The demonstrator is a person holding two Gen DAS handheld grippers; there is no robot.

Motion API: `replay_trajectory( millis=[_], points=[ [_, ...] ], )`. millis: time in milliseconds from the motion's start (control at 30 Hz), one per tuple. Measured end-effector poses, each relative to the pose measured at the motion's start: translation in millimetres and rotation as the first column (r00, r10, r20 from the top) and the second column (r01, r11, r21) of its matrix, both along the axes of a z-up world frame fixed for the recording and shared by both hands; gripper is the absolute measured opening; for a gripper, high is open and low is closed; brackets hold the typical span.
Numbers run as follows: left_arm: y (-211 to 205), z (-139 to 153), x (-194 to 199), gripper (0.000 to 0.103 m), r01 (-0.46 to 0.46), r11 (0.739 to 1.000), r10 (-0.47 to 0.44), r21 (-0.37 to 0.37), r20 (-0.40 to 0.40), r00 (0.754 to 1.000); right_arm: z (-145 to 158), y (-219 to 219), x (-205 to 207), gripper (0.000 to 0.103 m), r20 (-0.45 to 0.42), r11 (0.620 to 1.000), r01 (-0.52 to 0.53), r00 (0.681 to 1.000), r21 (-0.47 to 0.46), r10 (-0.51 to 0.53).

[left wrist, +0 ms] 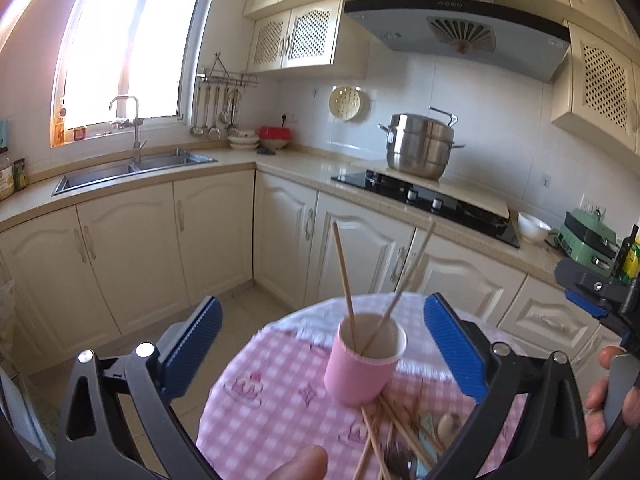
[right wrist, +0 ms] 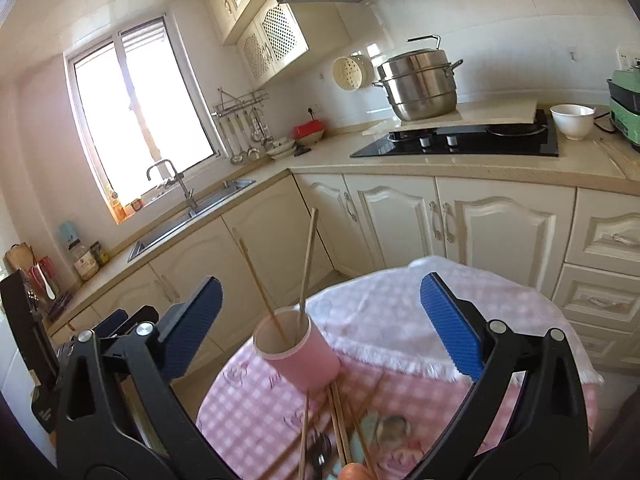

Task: Organize utensils
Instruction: 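Lower the chopstick into the pink cup and open the right tool, then move the right tool back to the pile and close on another chopstick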

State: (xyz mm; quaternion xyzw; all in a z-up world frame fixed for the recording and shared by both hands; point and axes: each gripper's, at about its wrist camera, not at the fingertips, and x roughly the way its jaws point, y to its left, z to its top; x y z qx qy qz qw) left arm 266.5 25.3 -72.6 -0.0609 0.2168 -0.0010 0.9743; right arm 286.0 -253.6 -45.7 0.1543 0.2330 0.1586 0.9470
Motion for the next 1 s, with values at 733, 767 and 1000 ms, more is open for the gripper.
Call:
replay_trajectory(
  millis=[733,767,1000],
  points=[
    [-4,-81,-10,0.099,0.089,0.991,-0.061,0.101,-0.248,0.967,-62,-3,-29,0.097,-0.223,0.992,-0.103,0.971,-0.069,0.085],
    [-5,-84,-9,0.099,0.095,0.990,-0.066,0.104,-0.260,0.963,-64,-2,-29,0.097,-0.227,0.992,-0.105,0.970,-0.069,0.087],
    [-13,-123,6,0.099,0.169,0.979,-0.115,0.113,-0.377,0.919,-82,3,-26,0.097,-0.279,0.987,-0.121,0.956,-0.105,0.088]
  ],
)
